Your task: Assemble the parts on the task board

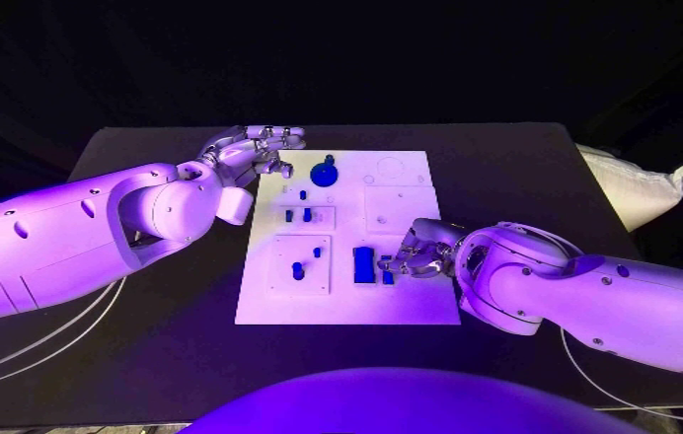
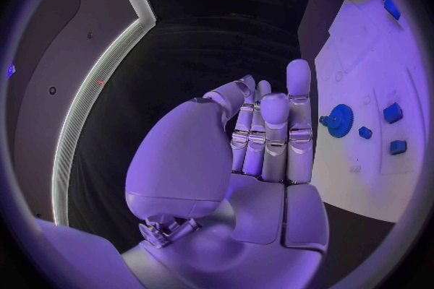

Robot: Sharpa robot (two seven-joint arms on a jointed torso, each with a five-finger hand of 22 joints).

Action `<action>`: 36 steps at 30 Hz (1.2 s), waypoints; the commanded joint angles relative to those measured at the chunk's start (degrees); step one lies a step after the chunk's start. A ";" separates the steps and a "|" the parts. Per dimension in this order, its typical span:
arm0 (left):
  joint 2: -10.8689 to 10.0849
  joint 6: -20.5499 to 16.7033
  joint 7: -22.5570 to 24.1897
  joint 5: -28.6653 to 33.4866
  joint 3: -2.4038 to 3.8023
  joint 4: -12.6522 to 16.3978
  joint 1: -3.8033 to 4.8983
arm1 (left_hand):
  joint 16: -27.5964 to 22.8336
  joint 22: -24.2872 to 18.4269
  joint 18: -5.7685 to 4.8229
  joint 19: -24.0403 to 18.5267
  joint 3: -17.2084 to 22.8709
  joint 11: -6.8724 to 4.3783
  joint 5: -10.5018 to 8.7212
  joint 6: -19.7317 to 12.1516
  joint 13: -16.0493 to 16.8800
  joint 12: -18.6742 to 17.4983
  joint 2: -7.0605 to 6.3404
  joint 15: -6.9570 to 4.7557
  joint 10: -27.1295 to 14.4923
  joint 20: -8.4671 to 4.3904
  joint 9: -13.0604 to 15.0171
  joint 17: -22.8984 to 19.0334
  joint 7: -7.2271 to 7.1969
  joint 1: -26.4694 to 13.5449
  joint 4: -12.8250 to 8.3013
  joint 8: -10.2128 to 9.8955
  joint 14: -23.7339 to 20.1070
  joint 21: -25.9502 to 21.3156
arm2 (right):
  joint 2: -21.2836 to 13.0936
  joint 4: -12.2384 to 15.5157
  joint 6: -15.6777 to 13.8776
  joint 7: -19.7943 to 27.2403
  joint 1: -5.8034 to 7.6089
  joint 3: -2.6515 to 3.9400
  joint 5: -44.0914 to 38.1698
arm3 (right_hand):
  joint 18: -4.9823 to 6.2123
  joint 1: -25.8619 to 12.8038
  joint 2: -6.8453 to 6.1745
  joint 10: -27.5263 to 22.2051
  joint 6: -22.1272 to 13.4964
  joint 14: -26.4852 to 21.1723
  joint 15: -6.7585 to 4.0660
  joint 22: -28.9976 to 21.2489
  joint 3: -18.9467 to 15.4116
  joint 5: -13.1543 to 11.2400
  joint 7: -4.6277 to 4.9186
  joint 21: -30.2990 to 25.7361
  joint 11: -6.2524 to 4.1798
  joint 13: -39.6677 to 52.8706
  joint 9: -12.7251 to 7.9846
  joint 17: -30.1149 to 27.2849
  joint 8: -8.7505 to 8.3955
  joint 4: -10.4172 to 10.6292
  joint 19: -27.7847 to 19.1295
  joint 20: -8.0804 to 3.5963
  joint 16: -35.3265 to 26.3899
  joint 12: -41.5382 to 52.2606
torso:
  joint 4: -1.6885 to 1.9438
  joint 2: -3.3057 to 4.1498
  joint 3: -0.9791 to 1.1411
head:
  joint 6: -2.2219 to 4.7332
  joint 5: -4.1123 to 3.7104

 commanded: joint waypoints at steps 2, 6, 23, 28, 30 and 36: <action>0.08 1.17 0.07 -0.17 0.03 0.13 0.01 | -0.25 -0.07 0.62 -0.28 0.05 -0.15 0.21 -0.19 0.08 0.19 0.17 -0.17 -0.44 0.06 -0.05 -0.05 0.08 0.35 -0.24 0.38 -0.39 -0.34 | -0.46 0.24 0.03 0.38 -0.05 0.01 -1.58 | -0.71 -0.91 -0.35 0.63 0.24 4.89 -0.28 5.47 -2.39 -2.31 -0.20 0.01 -0.06 3.01 0.22 10.01 0.25 0.69 2.17 -0.35 0.14 -0.34 | -0.02 -0.01 0.03 | 0.00 0.02; 0.04 1.18 0.00 -0.17 0.03 0.10 0.01 | -0.26 -0.07 0.62 -0.29 0.05 -0.15 0.21 -0.19 0.08 0.19 0.17 -0.16 -0.44 0.06 -0.05 -0.07 0.08 0.34 -0.24 0.38 -0.40 -0.35 | -1.12 0.55 0.29 0.47 -0.05 0.01 -2.08 | -0.71 0.11 -0.70 0.61 0.17 4.89 -0.30 5.48 -3.86 -3.28 -0.22 -0.01 -0.05 3.04 0.38 9.99 0.24 0.29 2.16 -0.37 0.12 -0.47 | -0.12 -0.04 0.04 | 0.00 0.04; 0.22 1.37 -0.06 -0.17 0.02 -0.15 0.01 | -0.37 -0.08 0.61 -0.32 0.02 -0.14 0.21 -0.18 0.08 0.22 0.19 -0.16 -0.49 0.06 -0.05 -0.32 0.06 0.29 -0.23 0.41 -0.53 -0.38 | -0.12 -0.69 2.09 1.16 -0.32 0.01 -3.05 | -0.66 10.30 -0.42 0.31 -0.22 4.84 -0.12 5.31 -5.15 -15.08 0.08 -0.21 0.14 2.96 0.82 9.80 0.08 -6.75 2.01 -0.24 -0.03 -1.24 | 0.06 0.02 0.04 | 0.00 -0.27; 0.24 1.36 -0.08 -0.17 0.02 -0.26 0.01 | -0.37 -0.08 0.61 -0.32 0.02 -0.14 0.21 -0.18 0.08 0.22 0.19 -0.16 -0.49 0.06 -0.05 -0.32 0.06 0.29 -0.23 0.41 -0.53 -0.38 | 0.61 -1.66 2.10 1.14 -0.67 0.00 -3.31 | -0.67 10.24 -0.25 0.33 -0.19 4.84 -0.10 5.33 -5.31 -15.32 0.09 -0.20 0.16 2.99 0.84 9.80 0.09 -6.72 2.01 -0.22 -0.03 -1.21 | 0.01 0.04 0.04 | 0.00 -0.21; 0.24 1.37 -0.09 -0.17 0.02 -0.28 0.01 | -0.37 -0.08 0.61 -0.32 0.02 -0.14 0.21 -0.18 0.08 0.22 0.19 -0.16 -0.49 0.06 -0.05 -0.32 0.06 0.29 -0.23 0.41 -0.53 -0.38 | 0.69 -1.96 1.79 1.15 -0.74 0.00 -3.50 | -0.67 10.21 -0.07 0.36 -0.15 4.85 -0.10 5.35 -5.33 -15.39 0.08 -0.19 0.15 3.02 0.85 9.83 0.10 -6.68 2.02 -0.22 -0.02 -1.16 | -0.02 0.01 0.02 | 0.00 -0.19; 0.24 1.34 -0.07 -0.17 0.02 -0.36 -0.02 | -0.37 -0.08 0.61 -0.32 0.02 -0.14 0.21 -0.18 0.08 0.22 0.19 -0.16 -0.49 0.06 -0.05 -0.32 0.06 0.29 -0.23 0.41 -0.53 -0.38 | -0.02 -1.54 -0.17 2.08 -0.80 0.02 -2.68 | -0.67 8.71 0.11 0.34 -0.22 4.84 -0.03 5.34 -6.67 -14.68 0.14 -0.20 0.22 2.95 0.89 9.78 0.02 -5.73 2.02 -0.16 -0.05 -1.37 | -0.04 -0.02 0.07 | 0.00 -0.20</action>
